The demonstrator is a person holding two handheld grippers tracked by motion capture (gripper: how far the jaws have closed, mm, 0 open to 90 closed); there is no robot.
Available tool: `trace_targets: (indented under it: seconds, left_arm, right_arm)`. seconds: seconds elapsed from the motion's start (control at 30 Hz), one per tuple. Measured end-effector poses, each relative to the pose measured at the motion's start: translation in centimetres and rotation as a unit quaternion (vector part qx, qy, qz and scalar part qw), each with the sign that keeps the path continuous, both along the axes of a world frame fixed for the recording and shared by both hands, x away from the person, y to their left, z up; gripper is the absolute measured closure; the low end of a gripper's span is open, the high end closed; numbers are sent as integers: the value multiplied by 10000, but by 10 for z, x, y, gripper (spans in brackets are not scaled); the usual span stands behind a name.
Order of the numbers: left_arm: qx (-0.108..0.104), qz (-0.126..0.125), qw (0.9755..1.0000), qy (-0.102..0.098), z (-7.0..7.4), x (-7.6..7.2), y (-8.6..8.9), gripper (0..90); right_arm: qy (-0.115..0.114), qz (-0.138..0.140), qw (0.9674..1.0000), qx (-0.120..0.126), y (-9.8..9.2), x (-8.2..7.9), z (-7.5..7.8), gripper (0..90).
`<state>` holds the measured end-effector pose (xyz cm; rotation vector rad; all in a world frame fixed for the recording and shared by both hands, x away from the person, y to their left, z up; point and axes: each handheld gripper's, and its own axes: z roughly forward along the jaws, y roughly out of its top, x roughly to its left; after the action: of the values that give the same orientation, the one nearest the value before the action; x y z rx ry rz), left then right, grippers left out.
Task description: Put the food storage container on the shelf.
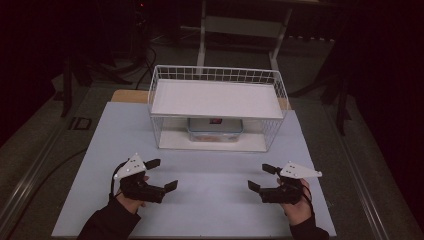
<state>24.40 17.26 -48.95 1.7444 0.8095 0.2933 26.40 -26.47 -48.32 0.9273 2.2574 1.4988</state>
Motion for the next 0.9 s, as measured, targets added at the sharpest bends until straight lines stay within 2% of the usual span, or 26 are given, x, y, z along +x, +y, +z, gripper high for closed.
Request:
trace_targets:
  seconds: [0.2,0.23,0.33,0.47,0.67,0.9]
  left_arm:
    - [40,-18,10000,18,0,-5,2,5]
    - [102,8,9999,35,-2,-9,5,5]
    - [103,57,9999,69,-5,-11,9,5]
    - [130,79,9999,62,-9,-13,13,5]
    - [111,117,9999,57,-14,-11,16,5]
    - [88,143,9997,156,-22,-8,16,5]
  right_arm:
    - [-8,3,10000,-66,-8,-7,-3,146]
    - [10,-5,10000,-65,-12,-9,-5,146]
    - [42,6,10000,-31,-17,-12,-8,146]
    - [-22,42,9999,-97,-22,-15,-12,147]
    - [77,91,9999,-97,-28,-15,-20,148]
    - [322,153,9993,-87,-30,-8,-30,166]
